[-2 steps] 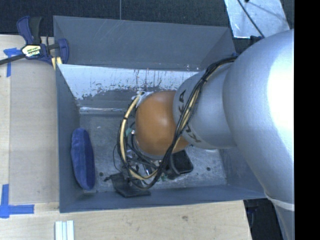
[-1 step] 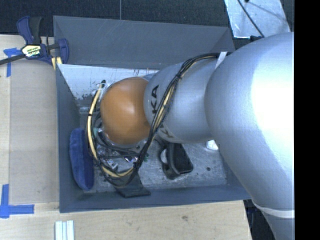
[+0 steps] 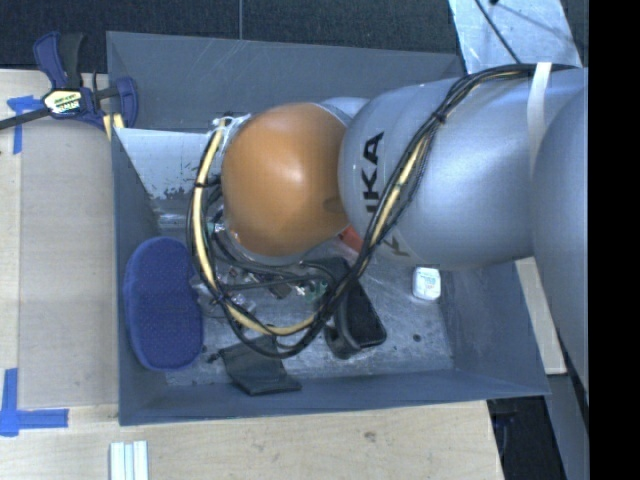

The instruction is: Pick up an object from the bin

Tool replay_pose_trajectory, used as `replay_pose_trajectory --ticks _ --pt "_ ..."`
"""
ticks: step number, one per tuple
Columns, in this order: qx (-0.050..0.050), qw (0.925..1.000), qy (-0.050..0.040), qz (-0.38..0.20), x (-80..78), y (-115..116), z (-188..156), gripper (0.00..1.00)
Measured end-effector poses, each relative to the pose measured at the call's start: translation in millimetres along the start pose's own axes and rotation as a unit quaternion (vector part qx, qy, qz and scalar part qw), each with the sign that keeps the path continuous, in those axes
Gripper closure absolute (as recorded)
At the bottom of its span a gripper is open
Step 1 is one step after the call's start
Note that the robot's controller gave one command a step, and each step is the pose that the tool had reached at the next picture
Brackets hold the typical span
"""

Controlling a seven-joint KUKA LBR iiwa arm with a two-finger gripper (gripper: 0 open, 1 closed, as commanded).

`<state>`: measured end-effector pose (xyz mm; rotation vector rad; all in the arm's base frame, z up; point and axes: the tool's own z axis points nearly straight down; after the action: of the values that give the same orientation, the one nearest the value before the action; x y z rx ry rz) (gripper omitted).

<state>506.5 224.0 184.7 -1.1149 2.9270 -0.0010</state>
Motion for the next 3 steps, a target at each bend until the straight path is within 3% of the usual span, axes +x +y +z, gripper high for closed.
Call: replay_pose_trajectory --ticks 1,2,3 --pt "-0.003 0.9998 0.0059 0.02 12.0 8 52 1.0" --pt "0.0 0.9968 0.0012 -0.08 33.4 -53 10 1.0" --pt "-0.002 0.9967 0.0019 -0.081 33.0 -50 11 0.0"
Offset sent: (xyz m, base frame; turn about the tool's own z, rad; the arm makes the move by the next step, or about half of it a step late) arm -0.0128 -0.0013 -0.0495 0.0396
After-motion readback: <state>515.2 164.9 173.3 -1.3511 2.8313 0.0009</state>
